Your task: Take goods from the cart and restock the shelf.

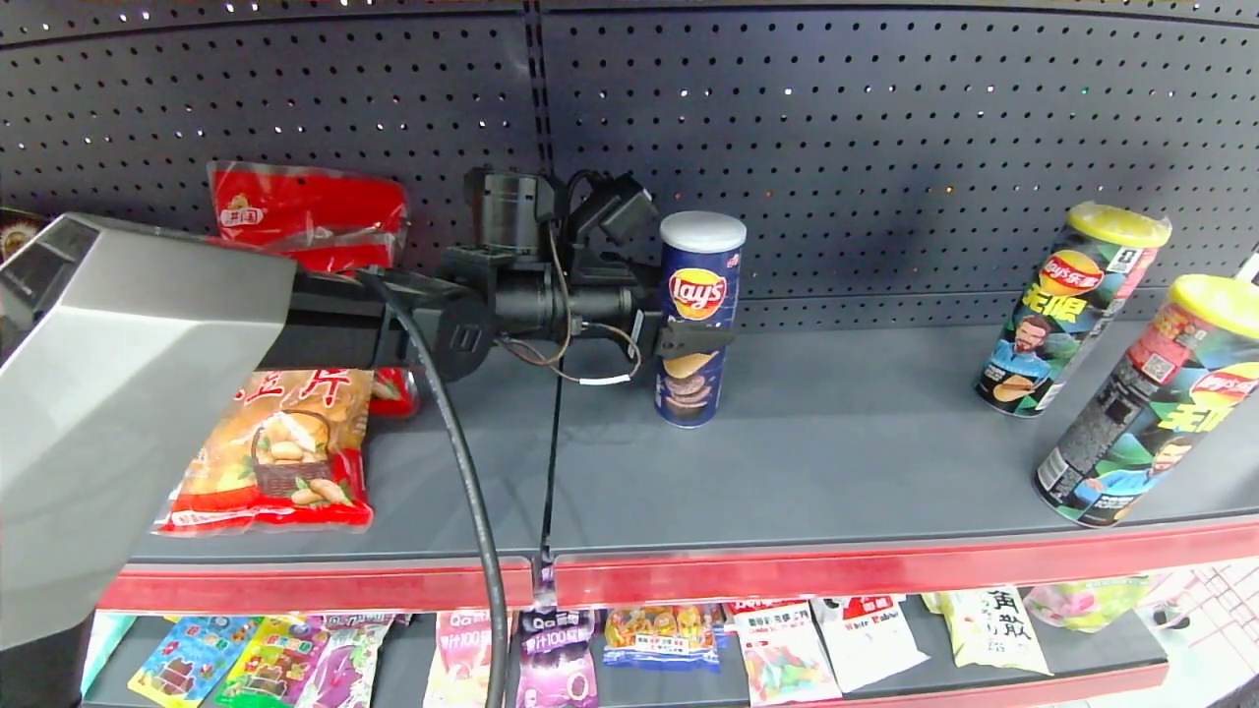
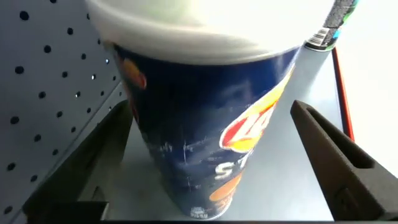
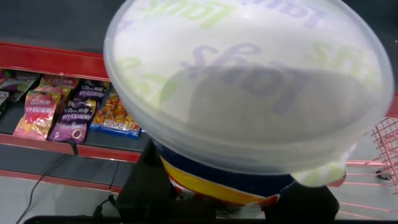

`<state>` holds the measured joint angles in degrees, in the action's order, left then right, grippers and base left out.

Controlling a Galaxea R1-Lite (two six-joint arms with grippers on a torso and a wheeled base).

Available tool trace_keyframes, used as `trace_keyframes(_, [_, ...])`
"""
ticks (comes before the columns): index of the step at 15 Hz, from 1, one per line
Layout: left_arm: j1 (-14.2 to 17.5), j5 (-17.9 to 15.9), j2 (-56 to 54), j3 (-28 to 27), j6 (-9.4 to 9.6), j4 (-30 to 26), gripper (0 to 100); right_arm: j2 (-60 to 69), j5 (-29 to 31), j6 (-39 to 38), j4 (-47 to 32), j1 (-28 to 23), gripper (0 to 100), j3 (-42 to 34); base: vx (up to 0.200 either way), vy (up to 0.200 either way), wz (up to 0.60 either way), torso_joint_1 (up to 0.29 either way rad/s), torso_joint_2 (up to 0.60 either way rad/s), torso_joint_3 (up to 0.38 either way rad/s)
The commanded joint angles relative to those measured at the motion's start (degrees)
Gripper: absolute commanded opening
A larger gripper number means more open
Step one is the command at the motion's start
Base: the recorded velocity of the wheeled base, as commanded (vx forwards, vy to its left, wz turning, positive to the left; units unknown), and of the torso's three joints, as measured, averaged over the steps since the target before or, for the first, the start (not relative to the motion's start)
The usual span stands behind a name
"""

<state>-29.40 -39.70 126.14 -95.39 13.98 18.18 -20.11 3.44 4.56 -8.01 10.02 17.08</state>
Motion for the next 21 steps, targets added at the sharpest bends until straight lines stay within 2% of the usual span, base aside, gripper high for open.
trace_keyframes(1, [-0.3,0.1,1.1,-1.5,-0.01,0.0,0,0.2,0.1,0.0,0.0,0.0,0,-0.1,0.0,0.0,0.0,0.0,0.0,0.0])
trace_keyframes(6, [-0.9,0.3,-0.4,0.1,-0.01,-0.1,0,0.2,0.1,0.0,0.0,0.0,0,0.0,0.0,0.0,0.0,0.0,0.0,0.0])
trace_keyframes(8, [-0.8,2.8,-4.8,6.4,-0.01,-0.1,0,0.2,0.1,0.0,0.0,0.0,0,0.1,0.0,0.0,0.0,0.0,0.0,0.0])
trace_keyframes(9, [-0.7,6.9,-9.1,12.2,-0.45,0.2,0,0.3,0.1,0.0,0.0,0.0,0,0.0,0.0,0.0,0.0,0.0,0.0,0.0])
trace_keyframes(10, [-0.7,9.1,-12.3,16.2,-1.94,0.7,0,0.3,0.1,0.0,0.0,0.0,0,0.0,0.0,0.0,0.0,0.0,0.0,0.0])
trace_keyframes(11, [-0.7,9.8,-15.0,19.3,-3.52,1.9,0,0.3,0.1,0.0,0.0,0.0,0,0.0,0.0,0.0,0.0,0.0,0.0,0.0])
trace_keyframes(13, [-0.8,9.8,-19.3,24.7,-6.51,5.0,0,0.2,-0.1,0.0,0.0,0.2,0,0.0,0.0,0.0,0.0,0.0,0.0,0.0])
trace_keyframes(16, [-1.8,9.9,-23.1,31.3,-6.69,7.2,0,0.2,-0.2,0.0,0.0,0.2,0,-0.1,0.0,0.0,0.0,0.0,0.0,0.0])
trace_keyframes(21, [-4.3,10.0,-24.7,35.0,-6.78,7.7,0,0.3,-0.2,0.0,0.0,0.2,0,0.1,0.0,0.0,0.0,0.0,0.0,0.0])
